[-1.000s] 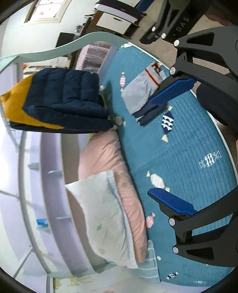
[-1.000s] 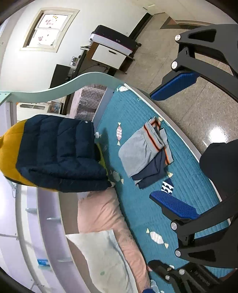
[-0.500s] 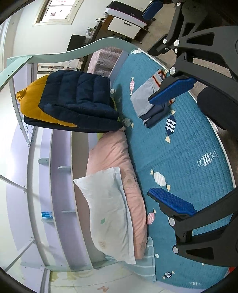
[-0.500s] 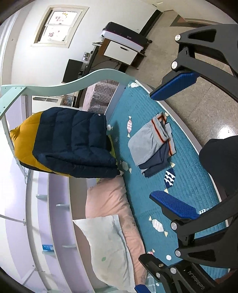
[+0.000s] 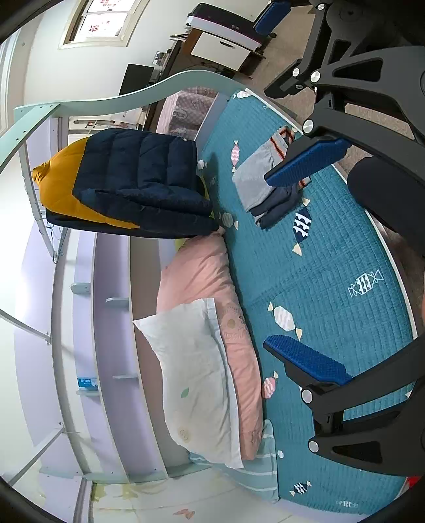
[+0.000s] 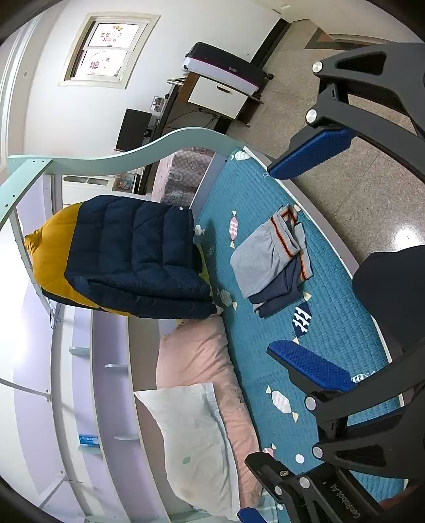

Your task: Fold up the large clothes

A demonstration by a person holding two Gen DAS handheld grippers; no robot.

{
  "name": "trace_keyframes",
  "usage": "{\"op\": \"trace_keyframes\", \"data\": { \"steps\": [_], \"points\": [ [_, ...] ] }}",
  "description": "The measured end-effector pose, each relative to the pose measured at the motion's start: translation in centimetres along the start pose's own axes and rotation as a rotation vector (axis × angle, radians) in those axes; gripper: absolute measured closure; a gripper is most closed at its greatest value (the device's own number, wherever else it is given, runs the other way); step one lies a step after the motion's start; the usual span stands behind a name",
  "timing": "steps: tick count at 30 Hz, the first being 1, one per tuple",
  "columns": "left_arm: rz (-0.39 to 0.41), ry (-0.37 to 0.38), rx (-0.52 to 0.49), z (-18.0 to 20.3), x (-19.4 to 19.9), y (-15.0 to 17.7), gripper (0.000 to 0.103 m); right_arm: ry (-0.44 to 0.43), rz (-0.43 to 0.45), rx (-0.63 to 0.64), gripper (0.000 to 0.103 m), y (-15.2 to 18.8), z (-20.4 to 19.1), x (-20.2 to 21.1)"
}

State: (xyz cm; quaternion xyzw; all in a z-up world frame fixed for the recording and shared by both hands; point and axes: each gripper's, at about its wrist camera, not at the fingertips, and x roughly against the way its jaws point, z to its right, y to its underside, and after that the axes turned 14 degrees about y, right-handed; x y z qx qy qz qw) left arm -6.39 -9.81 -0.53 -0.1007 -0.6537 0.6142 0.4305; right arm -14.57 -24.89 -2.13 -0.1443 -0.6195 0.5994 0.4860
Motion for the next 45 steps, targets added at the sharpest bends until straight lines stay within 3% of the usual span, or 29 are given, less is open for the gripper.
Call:
{"op": "trace_keyframes", "data": {
  "steps": [22,45],
  "points": [
    [-0.056,0.027,0.016,-0.6,-0.5,0.3,0.01,-0.007,-0.031,0.003,0.007,0.3,0.2,0.0],
    [-0.103,0.008,0.012,0.2,-2.3,0.9,0.011,-0.014,-0.091,0.015,0.007,1.1,0.0,-1.6]
  ]
}}
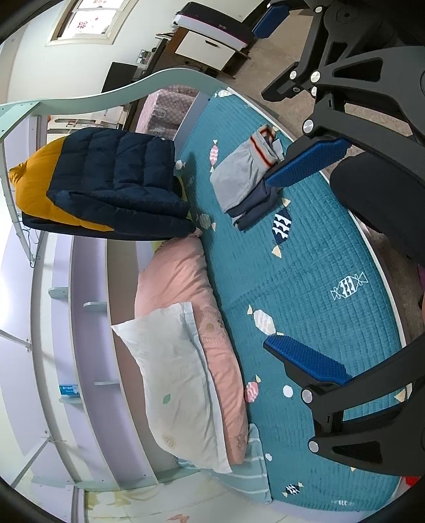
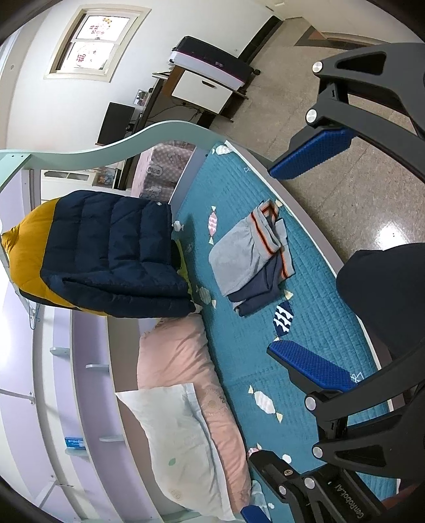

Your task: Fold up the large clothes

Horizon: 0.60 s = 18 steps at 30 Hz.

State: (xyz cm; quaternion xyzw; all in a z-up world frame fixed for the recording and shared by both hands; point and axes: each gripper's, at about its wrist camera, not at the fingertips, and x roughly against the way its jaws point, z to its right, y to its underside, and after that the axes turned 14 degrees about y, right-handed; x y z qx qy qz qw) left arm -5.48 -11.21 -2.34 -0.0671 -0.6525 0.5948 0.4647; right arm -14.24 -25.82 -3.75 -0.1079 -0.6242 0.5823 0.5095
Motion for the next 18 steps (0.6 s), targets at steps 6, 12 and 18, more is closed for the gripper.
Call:
{"op": "trace_keyframes", "data": {
  "steps": [6,12,18],
  "points": [
    [-0.005,-0.005,-0.001,0.0,-0.06,0.09,0.011,-0.006,-0.01,-0.004,0.007,0.17,-0.04,-0.13],
    [-0.009,-0.005,0.003,0.04,-0.25,0.03,0.011,-0.005,-0.013,-0.005,0.007,0.26,0.0,-0.27],
    [-0.018,-0.003,0.006,0.0,-0.37,0.17,0.011,-0.002,-0.019,-0.006,0.007,0.55,-0.01,-0.09]
  ]
}}
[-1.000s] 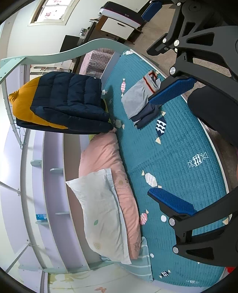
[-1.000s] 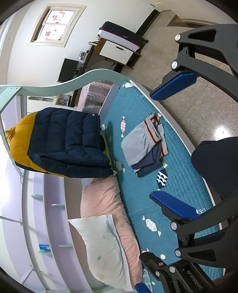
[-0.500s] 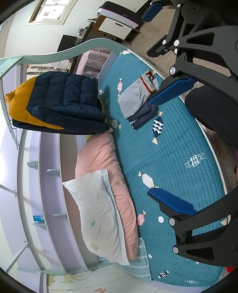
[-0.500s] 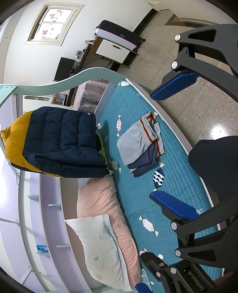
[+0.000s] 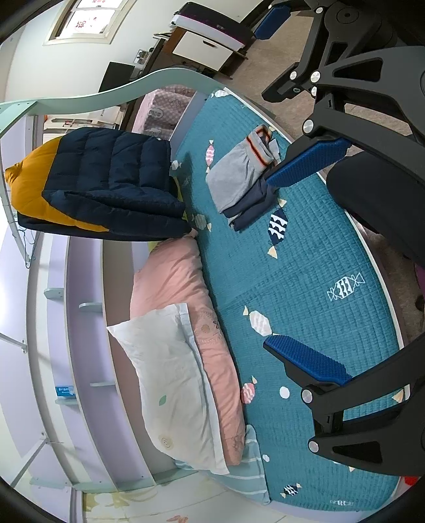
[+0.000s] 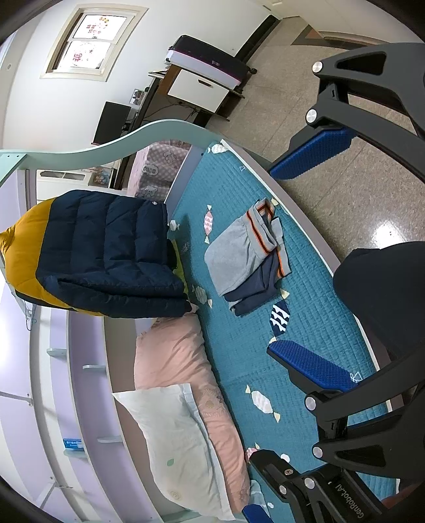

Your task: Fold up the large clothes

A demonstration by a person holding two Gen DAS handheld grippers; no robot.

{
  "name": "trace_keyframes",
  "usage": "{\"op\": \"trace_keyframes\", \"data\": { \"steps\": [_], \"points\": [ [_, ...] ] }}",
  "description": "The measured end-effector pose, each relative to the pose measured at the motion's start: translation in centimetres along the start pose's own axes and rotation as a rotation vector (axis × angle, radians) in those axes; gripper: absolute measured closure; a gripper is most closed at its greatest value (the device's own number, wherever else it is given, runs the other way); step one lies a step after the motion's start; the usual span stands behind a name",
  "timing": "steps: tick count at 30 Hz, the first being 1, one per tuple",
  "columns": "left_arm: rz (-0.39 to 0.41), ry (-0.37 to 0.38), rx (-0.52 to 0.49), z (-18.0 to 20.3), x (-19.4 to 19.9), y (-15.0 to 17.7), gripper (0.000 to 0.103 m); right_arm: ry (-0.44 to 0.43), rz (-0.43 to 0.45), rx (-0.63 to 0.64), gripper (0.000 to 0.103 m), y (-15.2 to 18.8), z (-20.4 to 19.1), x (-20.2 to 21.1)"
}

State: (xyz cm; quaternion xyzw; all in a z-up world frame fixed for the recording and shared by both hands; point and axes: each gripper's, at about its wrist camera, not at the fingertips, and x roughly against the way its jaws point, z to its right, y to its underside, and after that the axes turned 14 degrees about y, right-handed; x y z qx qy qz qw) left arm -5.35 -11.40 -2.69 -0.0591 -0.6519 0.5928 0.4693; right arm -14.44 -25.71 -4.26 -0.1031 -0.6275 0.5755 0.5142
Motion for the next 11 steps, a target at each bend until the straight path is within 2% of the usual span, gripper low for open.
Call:
{"op": "trace_keyframes", "data": {
  "steps": [11],
  "points": [
    [-0.015,0.014,0.02,-0.21,-0.19,0.37,0.011,0.0,-0.008,0.004,0.007,0.2,-0.04,-0.24]
  ]
}}
